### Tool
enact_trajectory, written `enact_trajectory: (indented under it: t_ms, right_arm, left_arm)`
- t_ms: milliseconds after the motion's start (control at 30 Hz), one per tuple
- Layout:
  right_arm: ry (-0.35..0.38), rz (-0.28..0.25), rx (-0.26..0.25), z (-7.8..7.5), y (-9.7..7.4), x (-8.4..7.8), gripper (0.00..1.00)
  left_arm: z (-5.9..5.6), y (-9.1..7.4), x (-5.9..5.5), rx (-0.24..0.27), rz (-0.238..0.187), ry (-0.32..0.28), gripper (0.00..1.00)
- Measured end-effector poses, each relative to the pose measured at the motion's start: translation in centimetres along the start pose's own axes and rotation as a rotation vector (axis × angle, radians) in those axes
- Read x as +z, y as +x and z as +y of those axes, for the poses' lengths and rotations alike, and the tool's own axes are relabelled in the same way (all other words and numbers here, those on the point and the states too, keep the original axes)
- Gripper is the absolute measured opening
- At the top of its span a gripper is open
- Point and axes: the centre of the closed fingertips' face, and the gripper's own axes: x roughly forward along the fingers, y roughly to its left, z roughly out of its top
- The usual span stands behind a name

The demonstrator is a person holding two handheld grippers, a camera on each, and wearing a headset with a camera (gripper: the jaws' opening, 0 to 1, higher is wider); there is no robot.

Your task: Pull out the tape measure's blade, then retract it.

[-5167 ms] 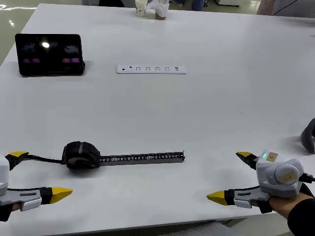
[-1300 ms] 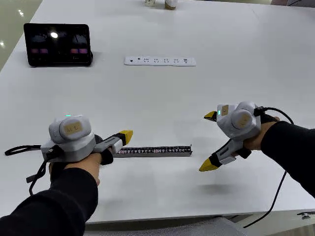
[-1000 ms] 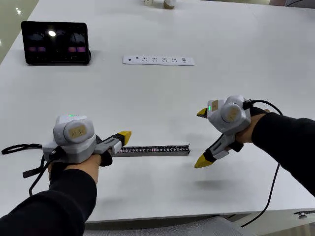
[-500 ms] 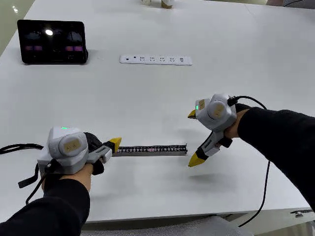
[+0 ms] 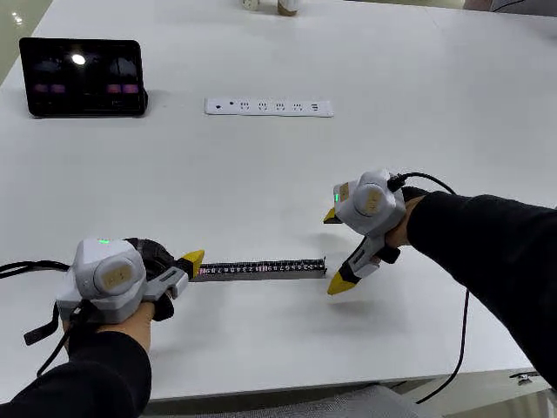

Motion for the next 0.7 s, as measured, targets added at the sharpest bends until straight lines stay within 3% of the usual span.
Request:
enact_trajectory:
  t_ms: [467, 700]
  right_arm:
    - [-0.01, 0.021, 0.046, 1.0, 0.8, 0.1, 0.41]
    - [-0.019, 0.032, 0.051, 1.2, 0.9, 0.0, 0.3]
  left_arm:
    - [-0.2, -0.1, 0.3, -0.009, -0.016, -0.014, 0.99]
    - [0.0, -0.1, 0.1, -0.004, -0.012, -0.015, 0.99]
